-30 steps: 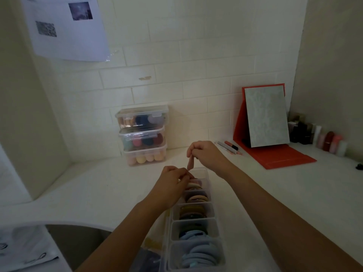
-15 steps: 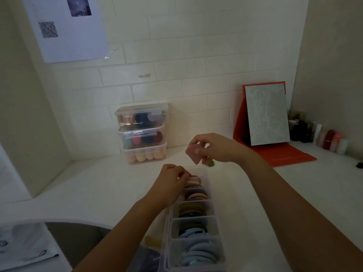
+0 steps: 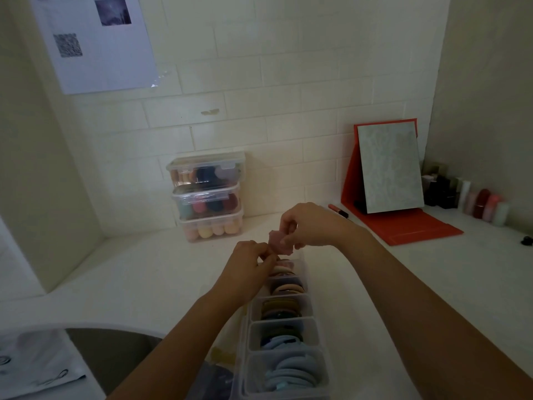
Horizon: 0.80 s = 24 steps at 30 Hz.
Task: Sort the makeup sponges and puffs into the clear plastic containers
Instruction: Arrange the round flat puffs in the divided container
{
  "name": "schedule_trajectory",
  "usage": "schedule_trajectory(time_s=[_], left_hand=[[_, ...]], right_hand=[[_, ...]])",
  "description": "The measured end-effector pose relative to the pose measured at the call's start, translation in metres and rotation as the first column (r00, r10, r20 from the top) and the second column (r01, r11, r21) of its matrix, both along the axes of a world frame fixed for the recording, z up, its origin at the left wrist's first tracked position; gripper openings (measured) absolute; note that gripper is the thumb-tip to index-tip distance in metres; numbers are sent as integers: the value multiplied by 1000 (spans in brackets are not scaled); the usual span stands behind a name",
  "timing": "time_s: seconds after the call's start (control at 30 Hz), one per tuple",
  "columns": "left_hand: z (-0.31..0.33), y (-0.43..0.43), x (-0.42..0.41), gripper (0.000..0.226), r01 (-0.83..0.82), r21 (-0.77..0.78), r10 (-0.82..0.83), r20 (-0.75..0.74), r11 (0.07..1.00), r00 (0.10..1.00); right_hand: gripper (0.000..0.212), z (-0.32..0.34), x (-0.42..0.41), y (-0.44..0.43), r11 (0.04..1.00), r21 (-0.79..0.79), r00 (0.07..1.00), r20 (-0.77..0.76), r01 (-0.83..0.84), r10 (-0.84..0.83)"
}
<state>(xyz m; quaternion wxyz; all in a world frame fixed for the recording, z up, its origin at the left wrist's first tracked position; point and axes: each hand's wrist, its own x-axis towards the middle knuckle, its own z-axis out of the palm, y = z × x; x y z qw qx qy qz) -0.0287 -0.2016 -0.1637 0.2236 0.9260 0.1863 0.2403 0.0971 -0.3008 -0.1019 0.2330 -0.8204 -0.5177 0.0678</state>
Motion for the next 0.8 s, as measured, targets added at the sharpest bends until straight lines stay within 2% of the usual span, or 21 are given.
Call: schedule_trajectory(time_s=[0.2,0.43,0.5,0.57,0.63,0.7,0.73,0.8], left_hand=[[-2,1,1,22,-5,-17,5,17,1000,1000],[-2,2,1,23,27,15,-27,-13,1000,1000],[-2,1,1,21,24,11,-24,-12,1000,1000],[-2,0,0,16,23,-31,-23,10,999,1000],[-2,-2,-1,15,27,-51,-26,14,998,1000],[-3,1,-1,18,50,-7,-50,-7,999,999],[-3,2,-2,21,67,27,-66,-21,997,998],[-2,4,-2,27,107,77,-104,-44,991,994]], right_hand=[[14,-4,-5,1,999,-44,979,201,-19,28],[21,-11,-6,12,972,-232,969,227,-48,102],[18,-12,-2,13,984,-172,968,237,-45,85],[18,-14,4,10,999,-37,985,172,-23,29],[26,-22,17,6,990,119,996,50,71,-77],[24,-37,36,2,950,220,975,-23,219,-220],[21,-47,45,1,935,230,962,-29,270,-271],[32,-67,58,-3,941,165,955,-49,296,-292]])
